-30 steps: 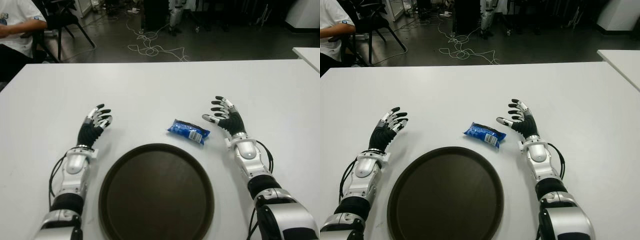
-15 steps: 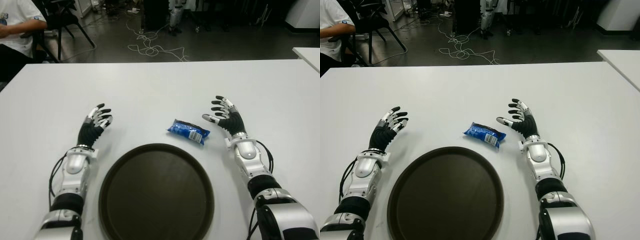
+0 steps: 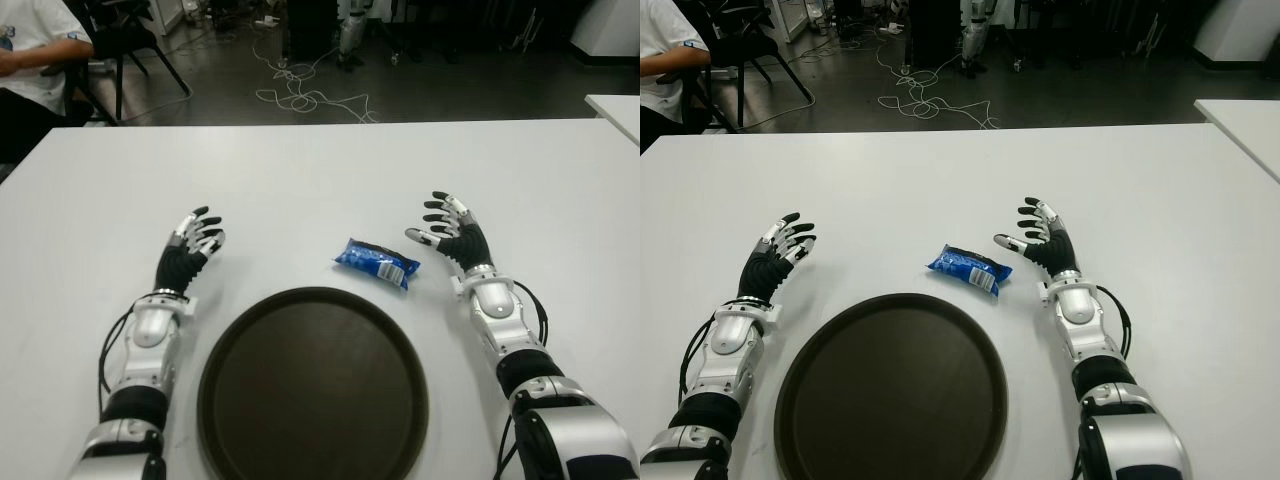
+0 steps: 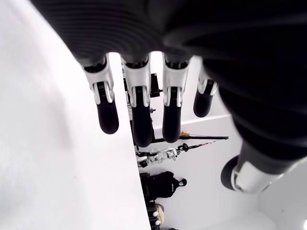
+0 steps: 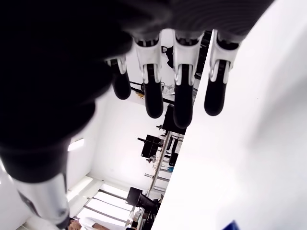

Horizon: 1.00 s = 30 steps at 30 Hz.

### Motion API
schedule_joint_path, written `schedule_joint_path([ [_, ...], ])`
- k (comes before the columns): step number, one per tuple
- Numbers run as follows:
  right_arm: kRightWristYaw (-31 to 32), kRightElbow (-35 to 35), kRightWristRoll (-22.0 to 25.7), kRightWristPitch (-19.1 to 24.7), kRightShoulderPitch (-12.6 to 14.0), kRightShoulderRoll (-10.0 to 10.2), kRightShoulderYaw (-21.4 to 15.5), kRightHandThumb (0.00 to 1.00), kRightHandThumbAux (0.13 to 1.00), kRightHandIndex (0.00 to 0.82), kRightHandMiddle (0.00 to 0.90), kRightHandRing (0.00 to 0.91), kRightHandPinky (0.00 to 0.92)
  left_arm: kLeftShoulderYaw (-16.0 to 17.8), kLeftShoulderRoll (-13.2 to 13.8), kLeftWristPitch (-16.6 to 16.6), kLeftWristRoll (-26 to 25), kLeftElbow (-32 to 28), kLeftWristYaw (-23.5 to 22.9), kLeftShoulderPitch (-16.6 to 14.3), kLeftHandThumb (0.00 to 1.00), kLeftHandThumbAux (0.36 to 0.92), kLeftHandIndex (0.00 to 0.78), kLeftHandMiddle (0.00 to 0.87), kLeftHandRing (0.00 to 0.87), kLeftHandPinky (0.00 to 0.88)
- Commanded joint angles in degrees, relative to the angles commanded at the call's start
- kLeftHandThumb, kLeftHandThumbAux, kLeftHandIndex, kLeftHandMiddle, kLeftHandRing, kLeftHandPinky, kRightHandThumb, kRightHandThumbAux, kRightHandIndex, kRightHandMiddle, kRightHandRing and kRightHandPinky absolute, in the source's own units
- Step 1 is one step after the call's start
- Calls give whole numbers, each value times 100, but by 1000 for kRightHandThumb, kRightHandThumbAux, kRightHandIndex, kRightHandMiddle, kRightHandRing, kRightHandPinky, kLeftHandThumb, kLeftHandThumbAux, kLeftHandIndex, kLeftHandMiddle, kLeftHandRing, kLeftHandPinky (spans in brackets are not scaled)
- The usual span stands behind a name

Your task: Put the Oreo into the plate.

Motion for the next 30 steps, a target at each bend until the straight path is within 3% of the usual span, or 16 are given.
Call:
schedule_joint_path([
  [9,-299,-1000,-403,49,97,-186,197,0,685,171,230,211,155,-8,29,-62,21,187,-23,-98,86,584,128,225,218,195],
  [13,-439,-1418,-647,148,166,-256,331,0,698,158,214,198,156,-3,41,-120,31,283,-33,-142,87,585,133,227,225,215],
  [17,-627,-1920,-1132,325,245,-451,534,0,721,129,189,190,188,1,40,-191,30,388,-72,-197,98,595,133,230,232,225],
  [23,-551,-3475,-2382,1357,368,-806,1034,0,716,99,150,168,182,40,-11,-163,-39,308,-83,-173,109,626,141,242,241,231],
  [27,-388,-3989,-2880,1847,464,-968,1242,0,694,81,134,142,122,44,-24,-150,-36,296,-49,-167,111,631,142,243,241,228],
  [30,-25,-4416,-3448,2457,394,-1030,1572,0,669,71,123,125,99,49,-44,-118,-19,287,30,-169,107,638,142,241,238,222],
])
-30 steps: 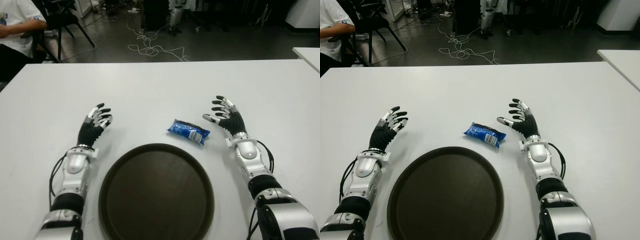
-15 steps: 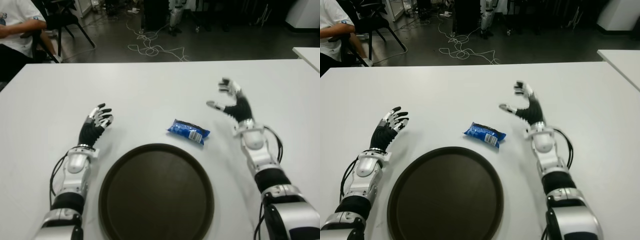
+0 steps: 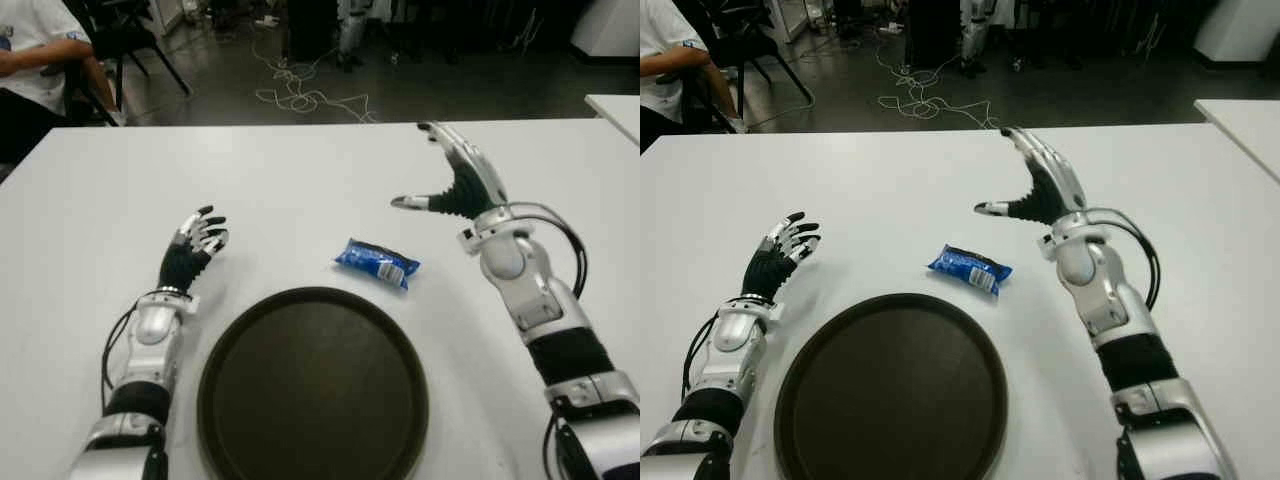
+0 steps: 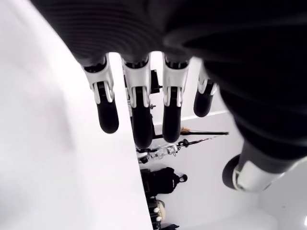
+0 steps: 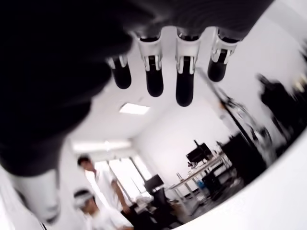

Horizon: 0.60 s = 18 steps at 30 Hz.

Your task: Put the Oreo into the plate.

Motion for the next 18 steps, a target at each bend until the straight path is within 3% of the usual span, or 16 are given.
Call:
schedule_joint_path([
  [4,827,-722,-499,735,6,-96,335,0,646,64,114,113,87,-22,-2,10,53,-15,96,-3,100,637,139,234,228,211],
  [7,1336,-921,-769,992,-9,-103,670,0,641,65,111,111,88,-61,27,5,121,-20,144,-8,89,635,139,233,223,208],
  [10,1604,-990,-987,1122,-21,-31,989,0,653,76,120,121,99,-89,53,5,157,-36,124,7,77,626,127,220,215,203],
  [14,2048,-1175,-1135,1006,14,-212,1282,0,689,94,131,129,100,-92,46,-20,151,-21,94,26,77,618,124,210,210,201],
  [18,2179,-1073,-1360,1102,66,-144,1533,0,717,103,133,130,100,-89,40,-78,152,-10,106,35,83,609,130,215,220,219],
])
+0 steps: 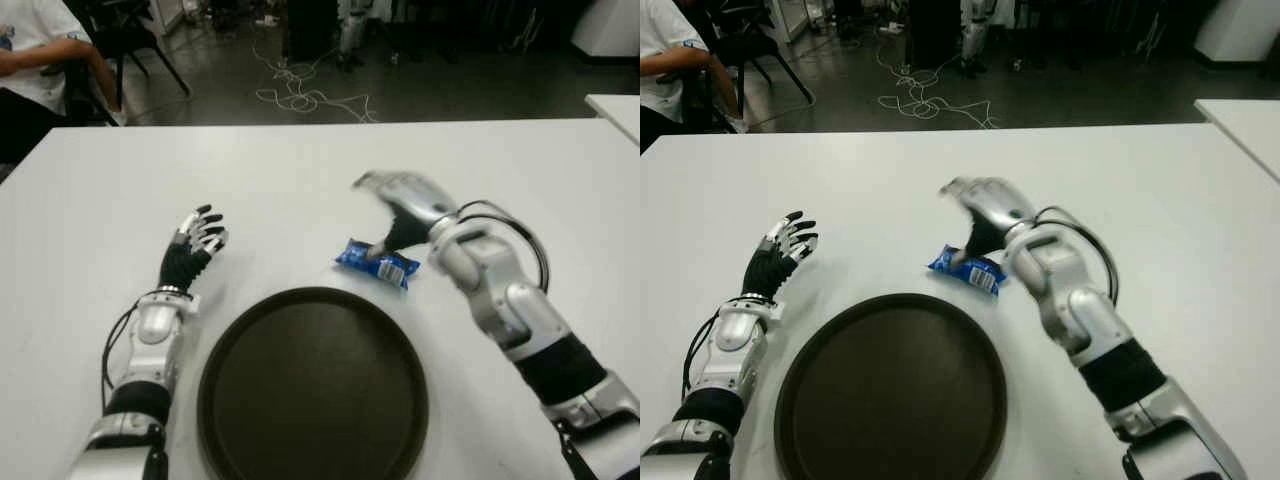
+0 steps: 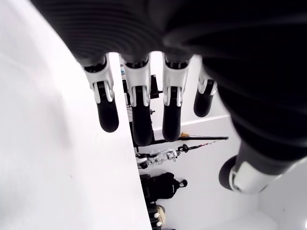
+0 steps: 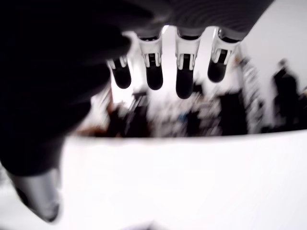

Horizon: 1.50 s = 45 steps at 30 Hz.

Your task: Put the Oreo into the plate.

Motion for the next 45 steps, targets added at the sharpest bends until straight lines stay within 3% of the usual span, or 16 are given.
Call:
schedule_joint_path([
  [7,282,10,-354,368,23,102,270,0,722,113,141,144,119,3,-17,-15,-32,-50,-36,39,87,609,135,225,229,218],
  [13,514,-94,-693,794,74,281,437,0,718,150,175,191,190,3,-22,-30,-61,-149,-104,106,90,593,121,214,218,198],
  [18,539,-107,-999,1128,145,440,550,0,726,208,236,272,300,8,-32,-119,-54,-195,-109,148,93,614,121,217,223,215],
  [24,514,-105,-1254,1419,230,635,632,0,694,245,264,310,350,-12,-12,-181,-8,-185,-92,139,83,616,124,215,218,204],
  [45,441,150,-1364,1610,204,860,714,0,633,277,285,350,398,-53,25,-360,9,-229,-127,189,45,593,127,238,239,222],
])
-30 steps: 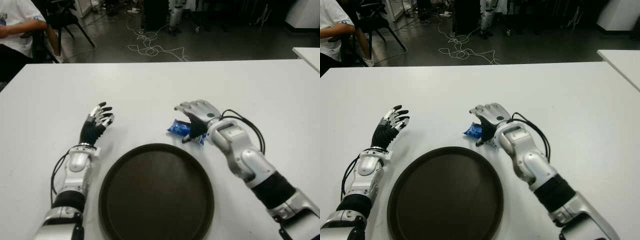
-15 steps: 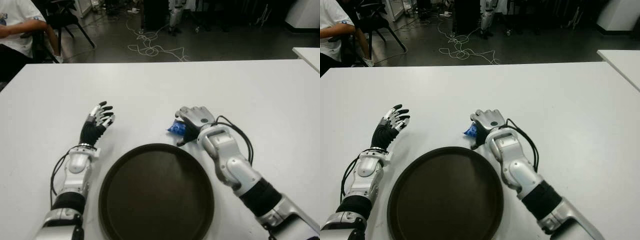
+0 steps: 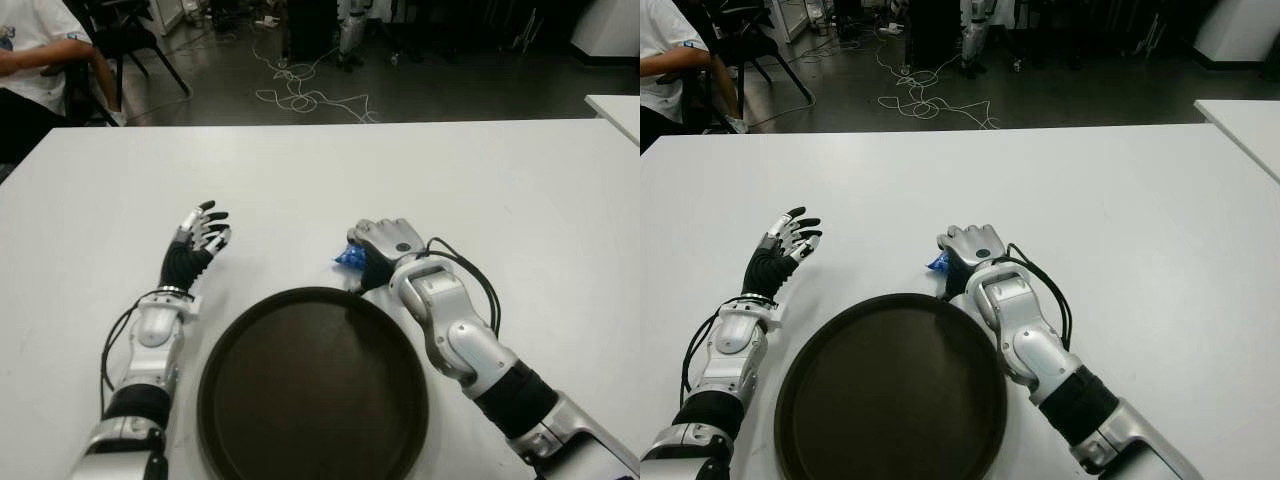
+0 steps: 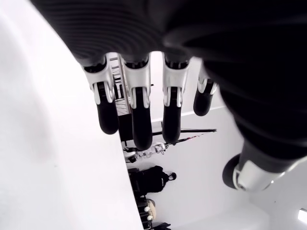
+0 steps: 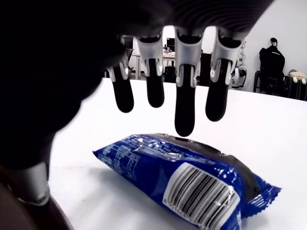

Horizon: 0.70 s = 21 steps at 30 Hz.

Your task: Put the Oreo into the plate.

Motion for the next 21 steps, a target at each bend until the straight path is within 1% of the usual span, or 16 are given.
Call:
schedule_joint_path([
  [9,-121,115,-26,40,-22,54,7,0,625,278,278,339,385,-4,25,3,18,-26,6,28,49,585,132,238,230,205],
  [13,-73,142,-43,86,-59,70,23,0,621,277,277,336,382,-16,42,9,45,-46,22,34,39,582,133,241,231,207],
  [17,-69,188,-53,139,-86,98,34,0,625,272,273,334,380,-19,58,43,38,-70,5,39,33,595,140,246,236,217],
  [21,-118,251,-19,132,-104,118,24,0,627,272,272,336,380,-16,68,53,17,-83,-26,45,41,589,138,241,237,220],
])
